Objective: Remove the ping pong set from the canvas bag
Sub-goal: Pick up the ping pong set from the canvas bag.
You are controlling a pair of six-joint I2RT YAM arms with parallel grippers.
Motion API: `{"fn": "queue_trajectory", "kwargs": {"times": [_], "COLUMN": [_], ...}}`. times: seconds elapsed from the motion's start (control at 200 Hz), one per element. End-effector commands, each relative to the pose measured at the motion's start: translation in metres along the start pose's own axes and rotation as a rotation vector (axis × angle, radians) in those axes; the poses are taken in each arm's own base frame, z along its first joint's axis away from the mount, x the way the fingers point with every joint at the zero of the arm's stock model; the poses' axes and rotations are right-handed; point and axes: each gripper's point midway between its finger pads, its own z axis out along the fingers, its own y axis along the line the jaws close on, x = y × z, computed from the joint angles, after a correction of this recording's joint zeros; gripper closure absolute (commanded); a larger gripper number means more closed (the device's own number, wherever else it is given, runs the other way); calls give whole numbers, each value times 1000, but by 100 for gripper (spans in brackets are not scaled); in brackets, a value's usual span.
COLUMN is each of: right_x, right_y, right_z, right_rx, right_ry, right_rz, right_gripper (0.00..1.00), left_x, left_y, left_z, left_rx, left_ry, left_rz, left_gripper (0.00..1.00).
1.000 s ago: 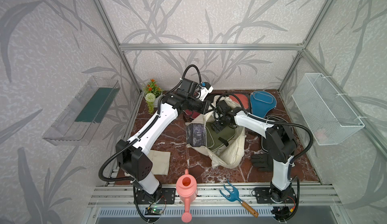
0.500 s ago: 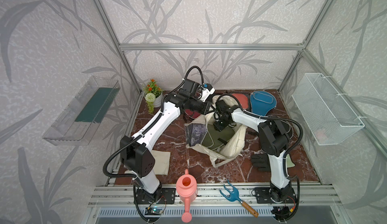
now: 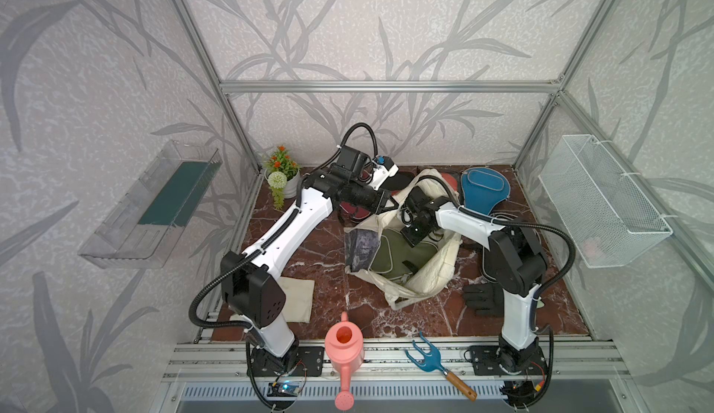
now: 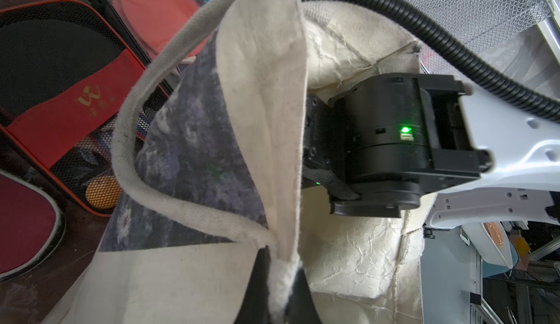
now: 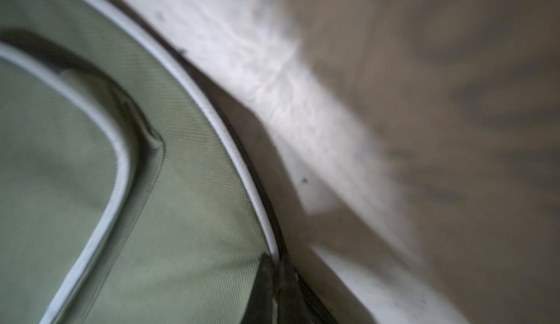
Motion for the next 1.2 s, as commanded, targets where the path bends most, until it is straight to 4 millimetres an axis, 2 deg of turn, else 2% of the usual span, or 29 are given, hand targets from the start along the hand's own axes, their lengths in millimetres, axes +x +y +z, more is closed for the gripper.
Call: {"fn": "queue_trajectory", "kwargs": {"times": [0.0, 0.205, 0.23, 0.25, 0.285, 0.615, 0.715, 0.84, 0.95, 1.055, 1.195], "right_x": [4, 1, 3, 0, -1, -3, -1, 3, -4, -15, -23], "right_y": [-2, 9, 10, 12, 13, 7, 6, -7, -15, -10, -8], "right_z": [-32, -71, -71, -83, -90, -151, -160, -167, -178, -187, -187], "right_rx": [12, -20, -25, -23, -24, 65, 94, 185, 301, 367, 412], "right_ry": [-34, -129, -125, -155, -169, -293, -324, -320, -365, -430, -455], "right_rz": [45, 35, 33, 27, 22, -3, -62, -57, -76, -140, -183], "right_gripper": [100, 100, 100, 100, 100, 100, 100, 100, 100, 100, 100], "left_x": [4, 7, 7, 8, 7, 4, 1, -2, -3, -3, -3], "left_y": [-8, -3, -2, -2, -2, 6, 9, 8, 8, 7, 8], "left_z": [-19, -26, -26, -26, -27, -33, -37, -38, -35, -32, -29], "left_rx": [-29, -73, -75, -77, -80, -146, -179, -174, -162, -145, -137], "left_ry": [12, 14, 14, 15, 14, 7, -3, -15, -16, -13, -11], "left_rz": [26, 35, 35, 35, 36, 49, 62, 67, 61, 55, 51], "left_gripper": [100, 100, 100, 100, 100, 100, 100, 100, 100, 100, 100]}}
